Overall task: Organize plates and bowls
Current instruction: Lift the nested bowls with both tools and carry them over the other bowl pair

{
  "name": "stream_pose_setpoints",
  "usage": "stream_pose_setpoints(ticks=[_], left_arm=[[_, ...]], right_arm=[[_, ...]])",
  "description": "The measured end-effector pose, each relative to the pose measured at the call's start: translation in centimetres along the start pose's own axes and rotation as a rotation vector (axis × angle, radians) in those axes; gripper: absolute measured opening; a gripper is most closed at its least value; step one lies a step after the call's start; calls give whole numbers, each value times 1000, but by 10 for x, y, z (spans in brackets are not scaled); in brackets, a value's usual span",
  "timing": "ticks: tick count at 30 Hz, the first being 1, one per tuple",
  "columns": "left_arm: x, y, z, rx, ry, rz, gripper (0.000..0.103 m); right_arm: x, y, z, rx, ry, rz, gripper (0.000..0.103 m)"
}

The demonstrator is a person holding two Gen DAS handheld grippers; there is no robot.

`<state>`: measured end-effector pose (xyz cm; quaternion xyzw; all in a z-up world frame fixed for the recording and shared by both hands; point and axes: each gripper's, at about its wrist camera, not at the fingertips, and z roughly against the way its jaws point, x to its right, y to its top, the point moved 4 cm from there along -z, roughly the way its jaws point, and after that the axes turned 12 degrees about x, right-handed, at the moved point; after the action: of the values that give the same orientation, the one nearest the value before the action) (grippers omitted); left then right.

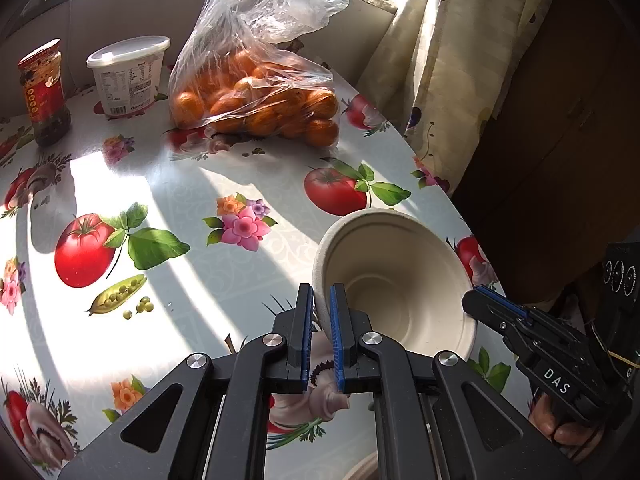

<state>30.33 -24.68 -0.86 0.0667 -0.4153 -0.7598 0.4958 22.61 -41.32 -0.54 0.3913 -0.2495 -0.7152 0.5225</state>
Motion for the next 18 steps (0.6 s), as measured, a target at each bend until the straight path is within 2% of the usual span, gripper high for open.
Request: stream_pose_setpoints(ticks=[18], left_arm=[[3, 3, 8, 19, -7, 4, 9]], right_arm=[[1, 3, 2, 7, 3, -2, 14]])
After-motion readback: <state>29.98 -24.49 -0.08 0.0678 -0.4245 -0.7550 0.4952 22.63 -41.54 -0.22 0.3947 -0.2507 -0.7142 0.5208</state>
